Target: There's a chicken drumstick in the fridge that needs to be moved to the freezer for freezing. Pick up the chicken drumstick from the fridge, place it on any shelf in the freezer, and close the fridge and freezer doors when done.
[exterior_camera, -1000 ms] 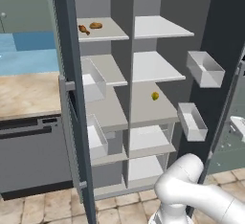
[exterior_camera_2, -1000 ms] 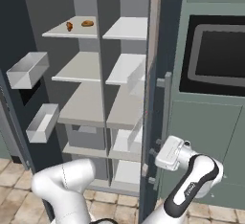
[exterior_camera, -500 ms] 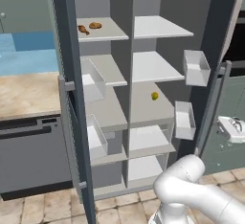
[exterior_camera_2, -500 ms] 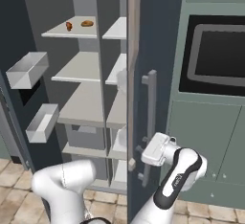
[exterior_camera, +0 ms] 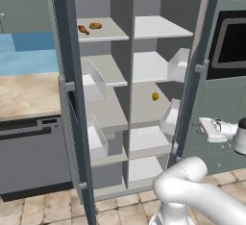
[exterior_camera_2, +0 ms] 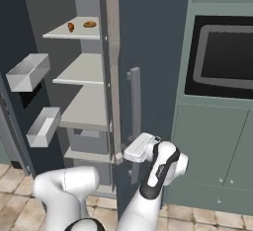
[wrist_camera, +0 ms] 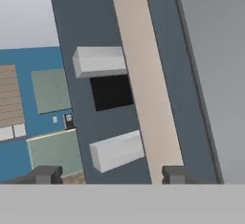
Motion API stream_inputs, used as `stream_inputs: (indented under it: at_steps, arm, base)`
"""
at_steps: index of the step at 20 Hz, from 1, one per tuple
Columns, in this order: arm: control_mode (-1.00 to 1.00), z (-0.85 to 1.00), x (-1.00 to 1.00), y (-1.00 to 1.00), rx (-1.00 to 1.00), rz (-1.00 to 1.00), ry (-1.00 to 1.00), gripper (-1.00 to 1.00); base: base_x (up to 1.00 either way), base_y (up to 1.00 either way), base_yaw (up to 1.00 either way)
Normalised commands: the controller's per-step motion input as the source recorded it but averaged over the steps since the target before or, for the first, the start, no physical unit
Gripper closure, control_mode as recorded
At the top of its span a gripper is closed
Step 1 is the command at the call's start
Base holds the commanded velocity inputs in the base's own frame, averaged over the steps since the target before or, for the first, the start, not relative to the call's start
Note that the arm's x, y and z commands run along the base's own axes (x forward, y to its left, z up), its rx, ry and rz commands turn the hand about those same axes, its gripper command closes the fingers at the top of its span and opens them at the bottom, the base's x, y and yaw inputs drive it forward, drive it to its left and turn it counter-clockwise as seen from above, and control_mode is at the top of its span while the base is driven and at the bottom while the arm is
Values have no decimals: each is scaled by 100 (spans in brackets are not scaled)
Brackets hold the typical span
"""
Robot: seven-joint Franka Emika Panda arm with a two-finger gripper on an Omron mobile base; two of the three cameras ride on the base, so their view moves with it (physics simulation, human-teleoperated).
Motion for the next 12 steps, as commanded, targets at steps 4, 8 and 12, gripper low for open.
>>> stream_inputs:
  at_steps: [4, 8, 12]
  arm:
    - [-100, -11, 39, 87, 0, 0, 9, -100]
    - [-100, -12, 42, 45, 0, 0, 15, -100]
    - [-100, -4, 54, 55, 0, 0, 13, -100]
  base:
    - [0, 0, 0]
    - [0, 0, 0]
    - [0, 0, 0]
